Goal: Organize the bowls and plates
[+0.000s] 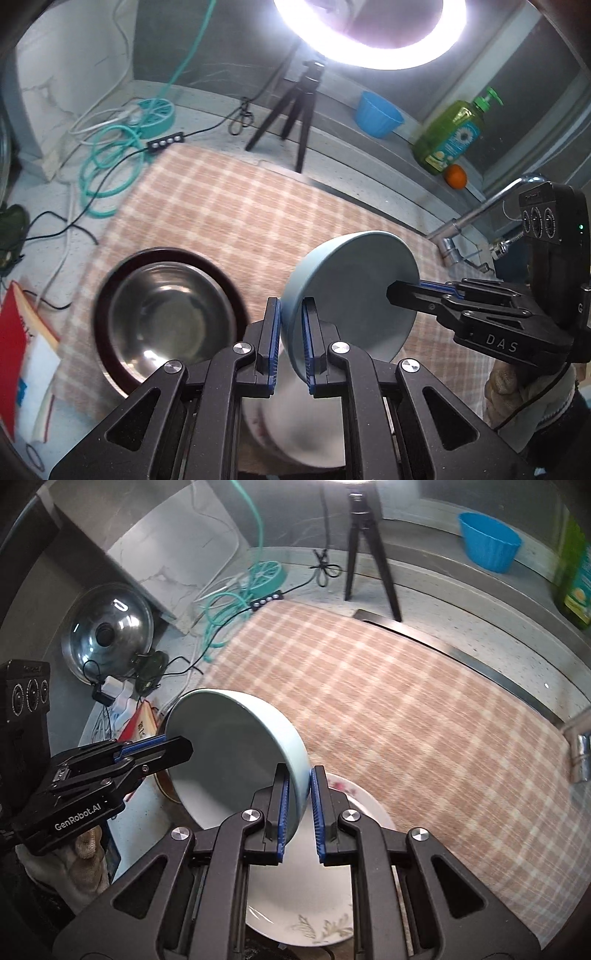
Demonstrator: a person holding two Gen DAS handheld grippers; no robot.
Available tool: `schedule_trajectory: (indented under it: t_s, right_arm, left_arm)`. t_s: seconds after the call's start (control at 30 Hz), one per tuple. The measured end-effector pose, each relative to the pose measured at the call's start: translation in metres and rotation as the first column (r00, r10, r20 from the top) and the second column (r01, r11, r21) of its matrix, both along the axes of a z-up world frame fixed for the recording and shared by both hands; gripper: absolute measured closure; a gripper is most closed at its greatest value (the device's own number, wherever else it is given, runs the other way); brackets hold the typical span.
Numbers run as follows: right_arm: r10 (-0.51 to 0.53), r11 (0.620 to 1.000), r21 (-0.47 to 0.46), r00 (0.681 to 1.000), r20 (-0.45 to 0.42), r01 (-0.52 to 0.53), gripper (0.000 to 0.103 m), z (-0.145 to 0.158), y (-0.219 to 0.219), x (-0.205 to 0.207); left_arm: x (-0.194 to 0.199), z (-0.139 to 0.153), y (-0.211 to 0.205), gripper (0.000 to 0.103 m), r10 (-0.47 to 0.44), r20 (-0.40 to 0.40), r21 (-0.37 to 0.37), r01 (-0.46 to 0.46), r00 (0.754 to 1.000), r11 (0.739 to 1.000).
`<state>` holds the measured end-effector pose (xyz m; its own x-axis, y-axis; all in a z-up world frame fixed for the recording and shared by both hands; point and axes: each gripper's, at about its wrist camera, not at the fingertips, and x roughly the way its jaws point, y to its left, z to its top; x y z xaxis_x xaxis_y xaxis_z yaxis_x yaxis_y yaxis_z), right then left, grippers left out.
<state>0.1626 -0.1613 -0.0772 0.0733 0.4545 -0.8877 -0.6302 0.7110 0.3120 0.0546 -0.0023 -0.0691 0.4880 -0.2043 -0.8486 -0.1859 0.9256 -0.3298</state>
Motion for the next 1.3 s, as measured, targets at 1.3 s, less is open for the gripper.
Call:
schedule_trajectory:
  t_s: [1.3]
  right_arm:
    - [0.083,0.994,-0.045,0.964,-0.253,-0.098,0.09,-0.069,0.122,-0.013]
  left_arm:
    - [-0.018,-0.041,0.116,0.093,0.026,-0.143,0.021,-0.024,0.989,1.0]
